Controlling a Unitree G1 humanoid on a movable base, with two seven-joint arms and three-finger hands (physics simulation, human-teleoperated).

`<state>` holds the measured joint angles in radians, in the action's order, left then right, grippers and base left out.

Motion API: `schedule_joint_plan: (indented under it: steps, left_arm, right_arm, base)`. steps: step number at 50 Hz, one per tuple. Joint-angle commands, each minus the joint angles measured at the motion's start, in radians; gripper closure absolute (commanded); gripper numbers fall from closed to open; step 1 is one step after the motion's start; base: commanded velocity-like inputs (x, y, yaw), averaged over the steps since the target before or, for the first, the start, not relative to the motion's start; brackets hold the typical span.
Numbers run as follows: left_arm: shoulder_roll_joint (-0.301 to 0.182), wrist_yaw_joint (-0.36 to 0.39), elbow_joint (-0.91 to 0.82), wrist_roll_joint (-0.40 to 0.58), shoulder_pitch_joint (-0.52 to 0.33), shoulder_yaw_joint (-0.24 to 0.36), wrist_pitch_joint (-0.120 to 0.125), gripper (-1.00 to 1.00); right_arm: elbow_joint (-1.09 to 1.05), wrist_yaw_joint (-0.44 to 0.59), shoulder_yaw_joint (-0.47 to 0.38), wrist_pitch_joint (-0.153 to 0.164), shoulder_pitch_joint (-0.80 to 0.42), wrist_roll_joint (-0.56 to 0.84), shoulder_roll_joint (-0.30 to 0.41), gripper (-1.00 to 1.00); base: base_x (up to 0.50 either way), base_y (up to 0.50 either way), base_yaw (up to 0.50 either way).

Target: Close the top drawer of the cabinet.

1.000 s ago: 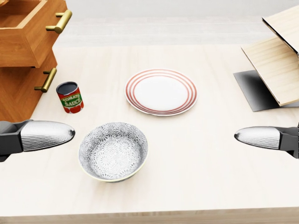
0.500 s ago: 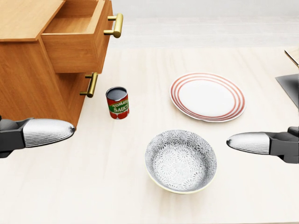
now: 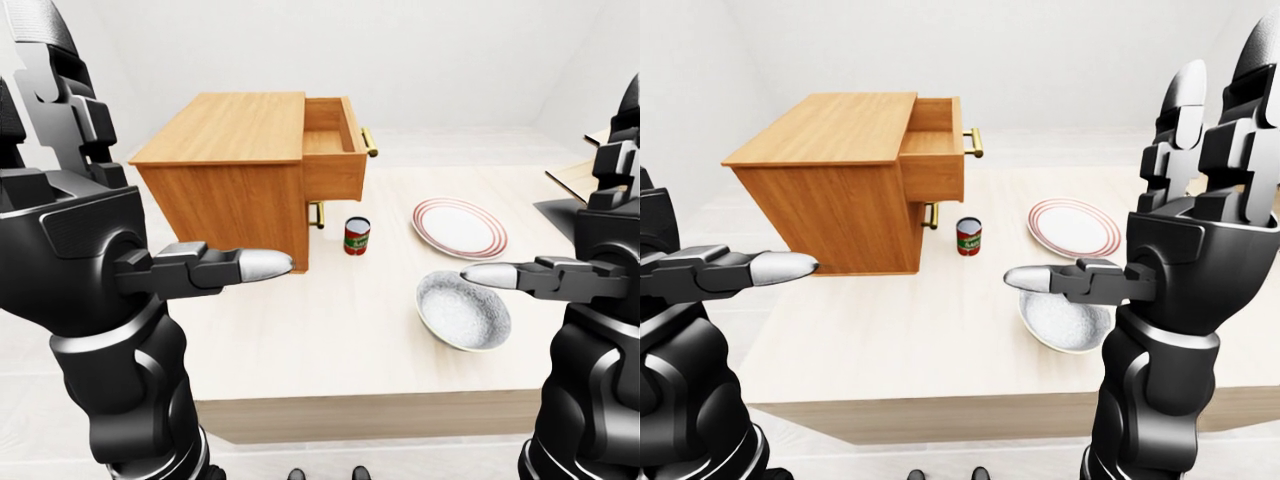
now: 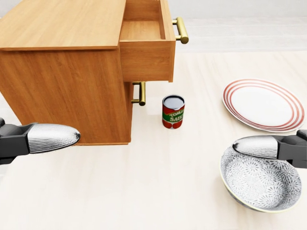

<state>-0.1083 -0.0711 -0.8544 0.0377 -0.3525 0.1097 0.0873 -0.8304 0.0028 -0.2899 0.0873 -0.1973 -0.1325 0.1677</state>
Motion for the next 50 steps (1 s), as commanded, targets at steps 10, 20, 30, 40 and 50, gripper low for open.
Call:
schedule_joint_plan:
  steps: [10,20,30,40,50]
  left_arm:
    - [0.001,0.013,0.012,0.015,-0.003,-0.004,0.0,-1.0]
    - [0.008,0.016,0.01,0.018,0.009,-0.007,0.0,-1.0]
    - [0.012,0.017,0.011,0.018,0.016,-0.009,0.0,-1.0]
    - [0.015,0.017,0.009,0.019,0.026,-0.011,0.0,-1.0]
    - [0.02,0.013,0.002,0.016,0.021,-0.013,0.0,-1.0]
  right_arm:
    - [0.003,-0.007,-0.025,0.0,-0.016,-0.038,-0.013,-1.0]
    - [0.025,0.0,0.005,0.0,0.027,-0.01,-0.01,-1.0]
    - [0.019,0.007,0.019,0.0,0.022,0.007,-0.006,-1.0]
    - [0.021,0.005,0.014,0.0,0.016,0.012,-0.014,-1.0]
    - [0.05,-0.007,0.028,0.0,0.014,0.032,-0.016,-1.0]
  base:
    - [0.11,0.37,0.0]
    - [0.28,-0.06,0.0]
    - [0.32,-0.04,0.0]
    - [0.31,0.0,0.0]
    - [0.01,0.0,0.0]
